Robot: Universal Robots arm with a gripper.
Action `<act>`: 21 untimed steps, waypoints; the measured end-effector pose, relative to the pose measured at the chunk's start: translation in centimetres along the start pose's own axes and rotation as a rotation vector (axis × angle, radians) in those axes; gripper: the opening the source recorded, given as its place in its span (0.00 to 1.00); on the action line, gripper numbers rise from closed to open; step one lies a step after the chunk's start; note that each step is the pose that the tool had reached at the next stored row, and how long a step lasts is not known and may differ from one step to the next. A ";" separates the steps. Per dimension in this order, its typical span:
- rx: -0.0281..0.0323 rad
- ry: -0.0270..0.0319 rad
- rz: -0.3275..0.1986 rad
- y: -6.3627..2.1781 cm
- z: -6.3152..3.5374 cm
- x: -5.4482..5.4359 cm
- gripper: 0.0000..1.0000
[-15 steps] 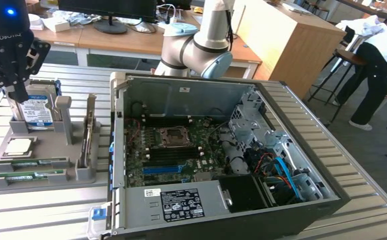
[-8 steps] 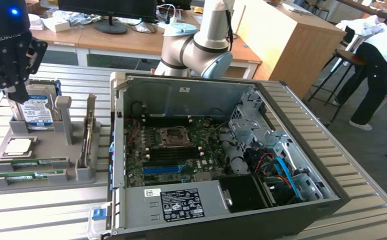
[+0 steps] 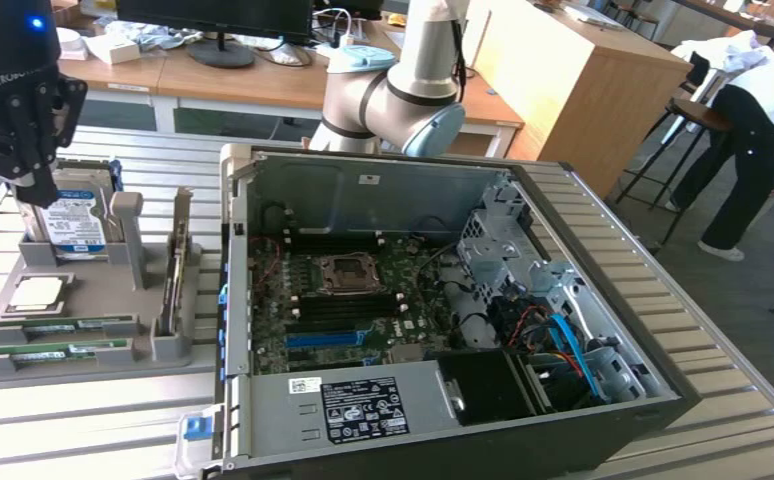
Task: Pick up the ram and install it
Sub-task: 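Pick up the ram and move it above insertion slot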
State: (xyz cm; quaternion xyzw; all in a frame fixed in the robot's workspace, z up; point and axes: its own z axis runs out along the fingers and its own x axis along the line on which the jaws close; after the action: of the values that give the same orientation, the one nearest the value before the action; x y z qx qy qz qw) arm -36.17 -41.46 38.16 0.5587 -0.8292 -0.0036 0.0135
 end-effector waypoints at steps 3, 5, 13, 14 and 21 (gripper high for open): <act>0.0011 0.0011 -0.055 0.00 0.07 0.0 0.10; 0.0018 0.0019 -0.091 0.00 0.12 0.0 0.10; 0.0044 0.0049 -0.237 0.00 0.29 0.0 0.10; 0.0047 0.0054 -0.255 -0.01 0.31 0.0 0.10; 0.0068 0.0079 -0.374 -0.01 0.44 0.0 0.10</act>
State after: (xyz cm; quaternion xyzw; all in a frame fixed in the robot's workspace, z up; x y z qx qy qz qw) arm -36.17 -41.46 37.72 0.7032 -0.7109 -0.0011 0.0139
